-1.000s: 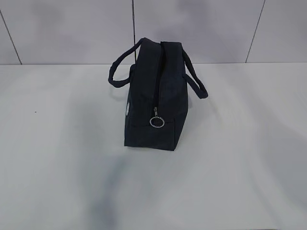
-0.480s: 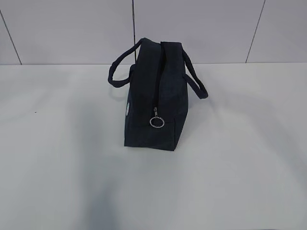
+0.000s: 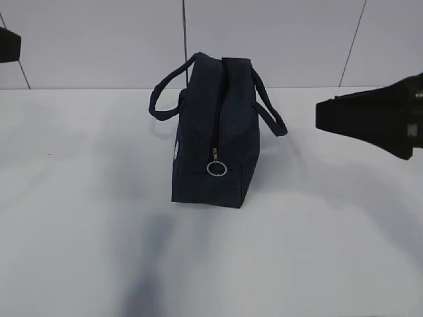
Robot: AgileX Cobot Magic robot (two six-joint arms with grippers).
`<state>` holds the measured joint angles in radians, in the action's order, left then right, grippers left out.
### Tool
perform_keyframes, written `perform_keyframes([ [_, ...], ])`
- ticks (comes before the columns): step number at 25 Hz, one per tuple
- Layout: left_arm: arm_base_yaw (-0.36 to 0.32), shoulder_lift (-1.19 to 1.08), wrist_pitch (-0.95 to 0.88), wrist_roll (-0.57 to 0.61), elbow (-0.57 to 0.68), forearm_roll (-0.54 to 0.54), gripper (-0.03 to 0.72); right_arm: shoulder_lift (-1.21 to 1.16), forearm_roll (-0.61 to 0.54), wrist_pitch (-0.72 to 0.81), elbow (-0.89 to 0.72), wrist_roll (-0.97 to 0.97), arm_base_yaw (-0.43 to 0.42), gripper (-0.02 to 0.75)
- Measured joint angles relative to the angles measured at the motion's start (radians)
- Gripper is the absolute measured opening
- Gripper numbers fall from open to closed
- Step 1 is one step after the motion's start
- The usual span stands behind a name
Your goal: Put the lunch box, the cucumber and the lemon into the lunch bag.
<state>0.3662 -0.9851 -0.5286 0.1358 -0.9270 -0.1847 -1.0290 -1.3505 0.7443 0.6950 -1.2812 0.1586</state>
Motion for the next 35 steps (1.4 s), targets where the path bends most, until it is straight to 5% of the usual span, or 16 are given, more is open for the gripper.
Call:
perform_keyframes([
  [15,0.000,0.002,-0.006,0.002,0.004,-0.050,0.299,-0.237,-0.021,0.078,-0.004,-0.132,0.000,0.276],
  [23,0.000,-0.032,-0.029,0.002,0.019,-0.050,0.298,-0.508,-0.066,0.255,0.086,-0.301,0.000,0.365],
  [35,0.000,-0.140,-0.030,0.004,0.042,-0.038,0.298,-0.709,-0.221,0.273,0.121,-0.990,0.000,0.391],
])
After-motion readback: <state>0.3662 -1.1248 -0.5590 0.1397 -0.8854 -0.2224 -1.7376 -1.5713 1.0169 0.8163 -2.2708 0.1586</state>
